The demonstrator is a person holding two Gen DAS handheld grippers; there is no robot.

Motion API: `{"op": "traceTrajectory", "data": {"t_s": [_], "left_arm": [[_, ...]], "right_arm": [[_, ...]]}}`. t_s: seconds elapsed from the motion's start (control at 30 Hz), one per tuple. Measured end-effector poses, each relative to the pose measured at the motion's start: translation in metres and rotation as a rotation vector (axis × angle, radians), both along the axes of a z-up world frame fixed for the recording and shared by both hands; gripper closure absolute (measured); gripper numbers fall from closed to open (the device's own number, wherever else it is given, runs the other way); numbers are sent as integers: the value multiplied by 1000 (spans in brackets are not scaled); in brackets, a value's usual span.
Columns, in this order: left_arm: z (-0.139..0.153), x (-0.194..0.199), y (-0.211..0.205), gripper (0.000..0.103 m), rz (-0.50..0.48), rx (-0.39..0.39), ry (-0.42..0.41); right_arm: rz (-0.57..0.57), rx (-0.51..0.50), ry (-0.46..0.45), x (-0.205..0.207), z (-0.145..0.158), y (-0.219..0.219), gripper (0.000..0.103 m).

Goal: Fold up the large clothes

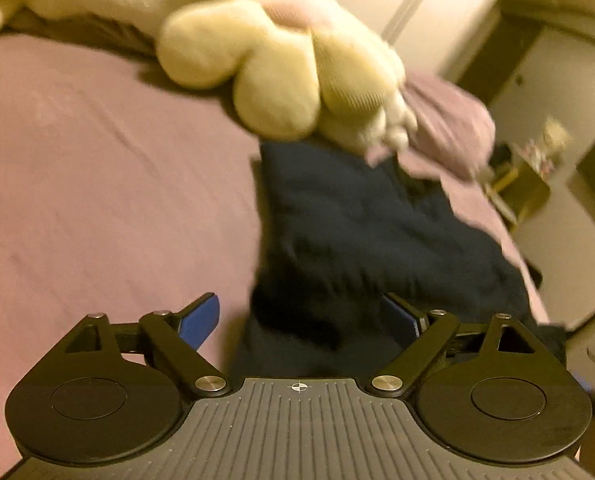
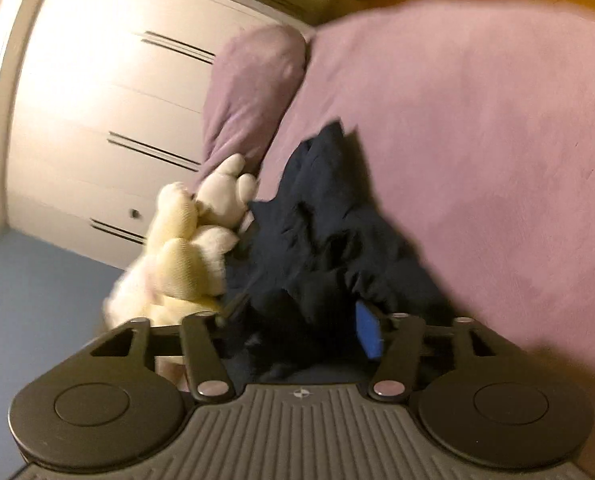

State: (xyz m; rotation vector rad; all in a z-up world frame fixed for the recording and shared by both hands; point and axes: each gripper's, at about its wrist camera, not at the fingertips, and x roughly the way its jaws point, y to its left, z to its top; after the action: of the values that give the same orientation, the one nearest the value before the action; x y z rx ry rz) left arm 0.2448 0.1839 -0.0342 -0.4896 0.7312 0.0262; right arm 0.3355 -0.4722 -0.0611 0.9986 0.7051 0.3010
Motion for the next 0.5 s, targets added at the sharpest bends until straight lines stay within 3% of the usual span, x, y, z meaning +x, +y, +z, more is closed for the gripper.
{"op": "traceTrajectory", "data": {"t_s": [0.1, 0.23, 0.3, 0.37, 0.4, 0.43, 0.5], "left_arm": [[-12, 10, -13, 11, -55, 32, 36], [-24, 24, -25, 11, -78, 110, 81], [-29, 30, -21, 11, -67, 101, 103], [-34, 35, -17, 14, -50, 69, 113], [-34, 35, -15, 23, -37, 57, 115], [-34, 36, -13, 40, -24, 50, 118], [-33, 37, -14, 60, 2, 46, 138]], "right_arm": [[-39, -28, -5, -2, -5, -9, 45], [64, -324, -5, 9, -3, 25, 45], [99, -465, -29, 15, -1, 42, 45], [121, -536, -43, 20, 0, 53, 47], [132, -559, -49, 24, -1, 57, 52], [145, -590, -55, 27, -2, 66, 55], [158, -650, -69, 31, -1, 79, 72]]}}
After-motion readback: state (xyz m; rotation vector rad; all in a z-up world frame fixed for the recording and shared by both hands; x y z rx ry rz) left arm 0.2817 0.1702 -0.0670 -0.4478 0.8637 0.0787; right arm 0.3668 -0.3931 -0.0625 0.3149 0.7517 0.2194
